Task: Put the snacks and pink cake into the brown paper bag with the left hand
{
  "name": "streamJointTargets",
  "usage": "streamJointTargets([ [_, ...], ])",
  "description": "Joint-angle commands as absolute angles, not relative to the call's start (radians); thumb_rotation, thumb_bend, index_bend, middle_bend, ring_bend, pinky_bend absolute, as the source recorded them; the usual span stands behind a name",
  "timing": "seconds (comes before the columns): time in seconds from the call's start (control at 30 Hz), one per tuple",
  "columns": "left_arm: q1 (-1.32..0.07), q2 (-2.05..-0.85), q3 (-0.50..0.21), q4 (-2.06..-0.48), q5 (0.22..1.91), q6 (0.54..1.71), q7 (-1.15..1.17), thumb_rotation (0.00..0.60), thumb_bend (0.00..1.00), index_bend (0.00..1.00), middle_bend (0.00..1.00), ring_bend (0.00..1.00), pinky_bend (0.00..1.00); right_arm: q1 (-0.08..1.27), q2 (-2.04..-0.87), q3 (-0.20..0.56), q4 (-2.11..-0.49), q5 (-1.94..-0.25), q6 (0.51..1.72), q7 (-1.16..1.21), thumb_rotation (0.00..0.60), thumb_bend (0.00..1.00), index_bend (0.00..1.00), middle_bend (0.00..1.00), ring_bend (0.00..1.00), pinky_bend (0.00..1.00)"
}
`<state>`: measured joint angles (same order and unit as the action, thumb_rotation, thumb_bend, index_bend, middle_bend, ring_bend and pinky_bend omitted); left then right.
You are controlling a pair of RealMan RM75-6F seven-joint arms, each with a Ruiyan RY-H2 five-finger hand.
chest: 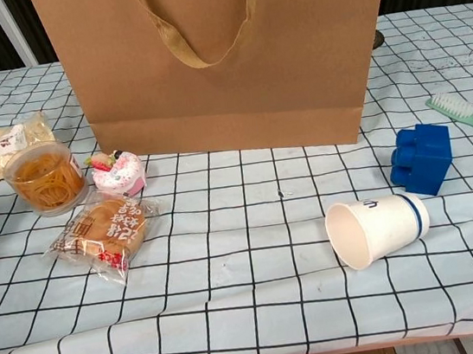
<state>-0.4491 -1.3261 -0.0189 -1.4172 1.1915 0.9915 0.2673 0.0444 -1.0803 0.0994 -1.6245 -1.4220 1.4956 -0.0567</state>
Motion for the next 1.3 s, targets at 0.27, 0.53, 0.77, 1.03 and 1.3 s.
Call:
streamJointTargets([
  [0.27, -0.435, -1.302, -0.023, -1.452, 1.235, 1.031, 0.225, 0.600, 0.48, 0.63, 0.69, 0.55, 0.65, 0.042, -1.078, 0.101, -1.626, -1.423, 1.500, -0.051, 0.600, 0.21, 0.21, 0.11, 0.25, 0.33],
  [0.53, -0.389, -1.215, -0.036, -1.549, 1.334, 1.169, 0.142, 0.600, 0.48, 0.64, 0.69, 0.55, 0.65, 0.041, -1.077, 0.101, -1.626, -1.424, 1.501, -0.049, 0.600, 0.21, 0.21, 0.11, 0.25, 0.33],
  [0.77, -0.362, -1.132, -0.065, -1.658, 1.399, 1.283, 0.133, 0.600, 0.48, 0.64, 0.69, 0.55, 0.65, 0.039, -1.075, 0.102, -1.628, -1.423, 1.505, -0.041, 0.600, 0.21, 0.21, 0.11, 0.25, 0.33],
  [1.03, -0.409, -1.018, -0.161, -1.854, 1.400, 1.314, 0.230, 0.600, 0.48, 0.64, 0.69, 0.55, 0.65, 0.036, -1.070, 0.104, -1.627, -1.423, 1.508, -0.025, 0.600, 0.21, 0.21, 0.11, 0.25, 0.33],
  [1.3, -0.492, -0.944, -0.294, -2.012, 1.289, 1.323, 0.428, 0.600, 0.48, 0.64, 0.69, 0.55, 0.65, 0.035, -1.067, 0.108, -1.620, -1.415, 1.504, -0.010, 0.600, 0.21, 0.21, 0.11, 0.25, 0.33],
])
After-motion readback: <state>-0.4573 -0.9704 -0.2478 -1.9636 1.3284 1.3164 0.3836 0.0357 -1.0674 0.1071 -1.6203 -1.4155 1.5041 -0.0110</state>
